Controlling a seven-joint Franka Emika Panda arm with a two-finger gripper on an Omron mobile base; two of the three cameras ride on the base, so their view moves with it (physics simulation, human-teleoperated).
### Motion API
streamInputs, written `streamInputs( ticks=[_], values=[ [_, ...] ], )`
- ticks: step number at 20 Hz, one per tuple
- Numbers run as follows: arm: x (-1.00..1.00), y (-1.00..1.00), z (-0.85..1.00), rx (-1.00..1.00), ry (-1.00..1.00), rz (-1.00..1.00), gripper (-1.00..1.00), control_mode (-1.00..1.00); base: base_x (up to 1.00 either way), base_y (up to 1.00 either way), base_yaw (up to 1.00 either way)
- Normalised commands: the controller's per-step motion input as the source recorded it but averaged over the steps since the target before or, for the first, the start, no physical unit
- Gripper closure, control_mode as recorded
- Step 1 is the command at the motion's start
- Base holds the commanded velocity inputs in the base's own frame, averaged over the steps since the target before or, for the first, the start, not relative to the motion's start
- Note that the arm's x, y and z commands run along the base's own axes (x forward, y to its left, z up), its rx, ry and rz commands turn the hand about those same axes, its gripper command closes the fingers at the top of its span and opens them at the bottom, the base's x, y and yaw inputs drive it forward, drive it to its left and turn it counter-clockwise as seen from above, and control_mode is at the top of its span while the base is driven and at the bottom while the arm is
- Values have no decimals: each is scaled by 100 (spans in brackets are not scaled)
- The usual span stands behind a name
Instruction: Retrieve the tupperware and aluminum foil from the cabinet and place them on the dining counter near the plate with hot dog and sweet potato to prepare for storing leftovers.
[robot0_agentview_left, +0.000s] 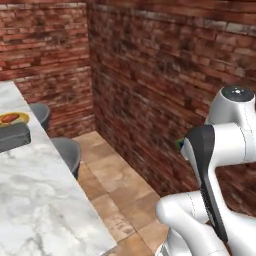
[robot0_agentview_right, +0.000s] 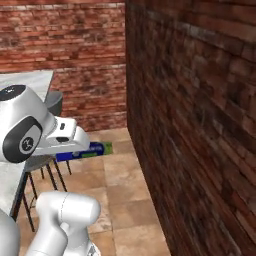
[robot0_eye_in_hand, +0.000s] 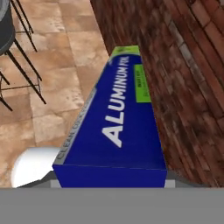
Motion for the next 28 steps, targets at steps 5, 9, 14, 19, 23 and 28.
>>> streamInputs(
  ticks=[5, 9, 14, 19, 23, 28],
  values=[
    [0, 0, 0, 0, 0, 0, 100, 100, 100, -54, 51],
    [0, 0, 0, 0, 0, 0, 100, 100, 100, -33, 55],
    [0, 0, 0, 0, 0, 0, 100, 100, 100, -31, 55],
    [0, 0, 0, 0, 0, 0, 100, 100, 100, -48, 51],
    [0, 0, 0, 0, 0, 0, 100, 100, 100, -74, 41],
    [0, 0, 0, 0, 0, 0, 100, 100, 100, -66, 41]
  ],
)
